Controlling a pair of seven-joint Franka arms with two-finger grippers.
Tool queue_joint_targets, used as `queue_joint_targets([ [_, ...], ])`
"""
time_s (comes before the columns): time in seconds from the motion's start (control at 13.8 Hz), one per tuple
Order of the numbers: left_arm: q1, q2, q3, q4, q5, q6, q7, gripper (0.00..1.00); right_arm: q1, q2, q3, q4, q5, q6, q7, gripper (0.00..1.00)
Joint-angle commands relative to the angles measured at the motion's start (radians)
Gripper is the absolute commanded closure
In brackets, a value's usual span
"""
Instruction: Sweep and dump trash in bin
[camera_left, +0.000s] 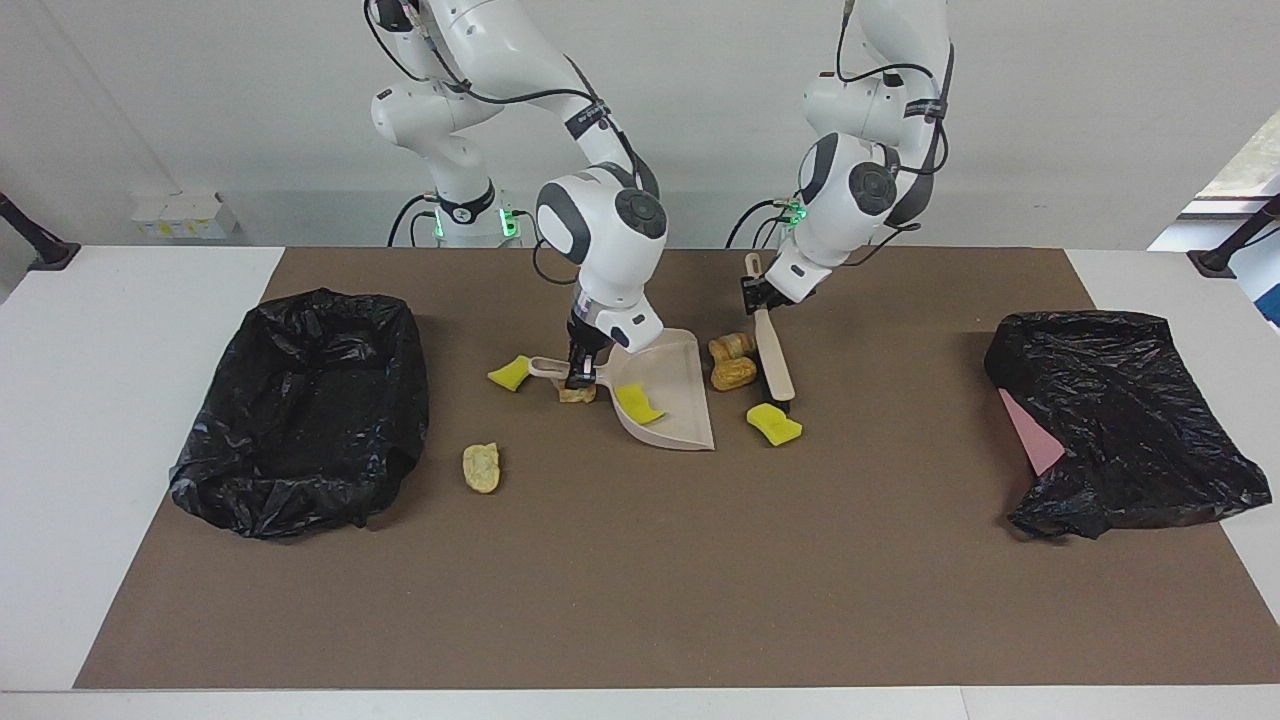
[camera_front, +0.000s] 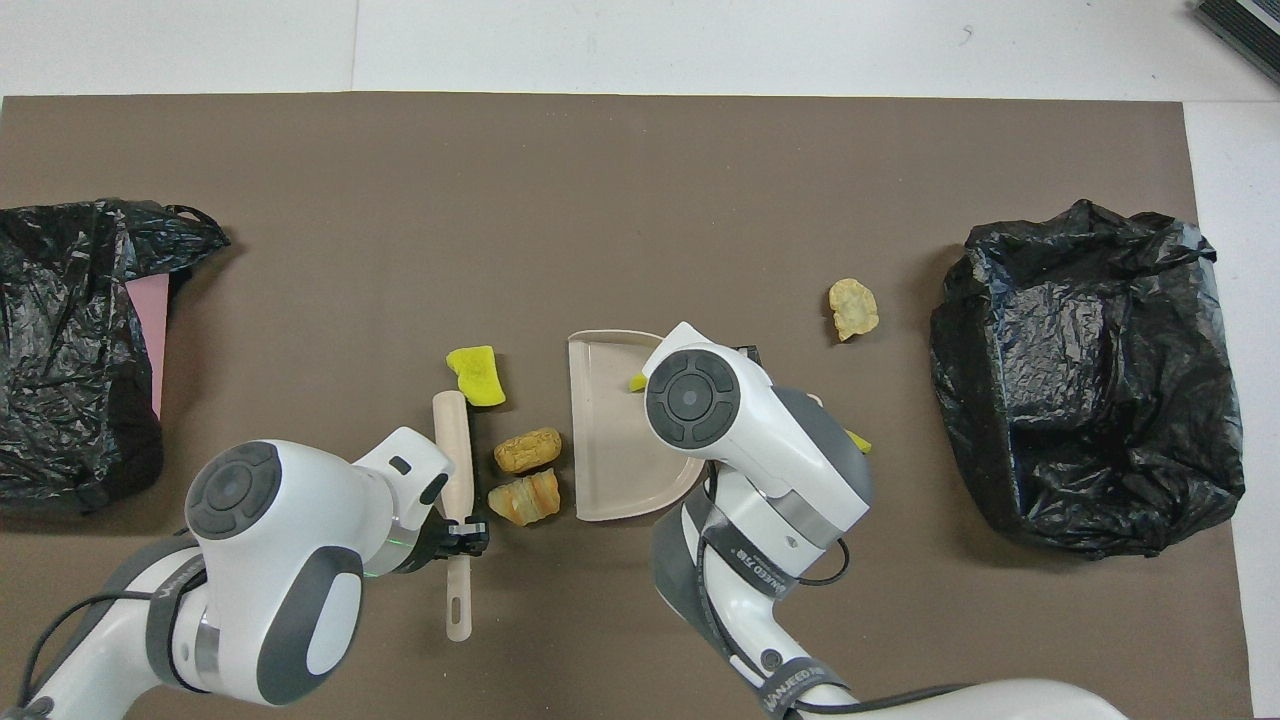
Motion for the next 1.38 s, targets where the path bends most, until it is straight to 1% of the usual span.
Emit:
queue_joint_targets([
  [0.0,-0.066,0.05,0.014,0.063,-0.034,0.019,-0.006,1.0,0.036,-0.059,0.011,-0.073,-0.024,0.004,0.023,1.0],
  [0.14,-0.098,0.076,0.014,0.111,-0.053,0.016,0.004,1.0,0.038,-0.061,0.011,-0.08,-0.023,0.007,0.022,1.0],
  [0.22,-0.117,0.084,0.014,0.132,-0.081,0.016,0.007,1.0,0.039,-0.061,0.011,-0.078,-0.018,0.009,0.023,1.0],
  [0.36,-0.12,0.104,0.014,0.169,-0.158,0.002,0.043,1.0,0.039,-0.059,0.012,-0.075,-0.015,0.009,0.023,1.0],
  [0.43,-0.12,0.105,0.014,0.177,-0.178,0.0,0.053,1.0,0.039,-0.059,0.012,-0.073,-0.014,0.01,0.023,1.0],
  [0.58,-0.108,0.07,0.023,0.186,-0.178,-0.047,0.039,1.0,0.036,-0.058,0.011,-0.073,-0.011,0.009,0.036,1.0],
  [0.65,-0.102,0.05,0.029,0.201,-0.166,-0.096,0.037,1.0,0.035,-0.053,0.011,-0.069,-0.009,0.01,0.04,1.0],
  [0.72,-0.065,0.041,0.035,0.209,-0.147,-0.143,0.039,1.0,0.023,-0.044,0.011,-0.061,-0.007,0.018,0.045,1.0],
  [0.8,-0.016,0.035,0.032,0.229,-0.099,-0.179,0.05,1.0,0.012,-0.038,0.011,-0.058,-0.004,0.05,0.049,1.0],
  [0.87,0.016,0.038,0.034,0.253,-0.028,-0.226,0.053,1.0,0.0,-0.03,0.011,-0.052,0.006,0.05,0.057,1.0],
  [0.94,0.041,0.047,0.037,0.28,0.012,-0.265,0.056,1.0,-0.004,-0.03,0.009,-0.052,0.006,0.043,0.063,1.0],
  [1.09,0.087,0.055,0.037,0.283,0.052,-0.265,0.065,1.0,-0.007,-0.03,0.008,-0.049,0.006,0.03,0.085,1.0],
  [1.16,0.104,0.062,0.037,0.289,0.108,-0.257,0.086,1.0,-0.008,-0.028,0.008,-0.047,0.006,0.029,0.106,1.0],
  [1.23,0.128,0.096,0.037,0.313,0.155,-0.256,0.111,1.0,-0.011,-0.028,0.008,-0.047,0.006,0.024,0.121,1.0],
  [1.3,0.157,0.136,0.035,0.339,0.172,-0.256,0.135,1.0,-0.011,-0.028,0.008,-0.047,0.006,0.018,0.123,1.0],
])
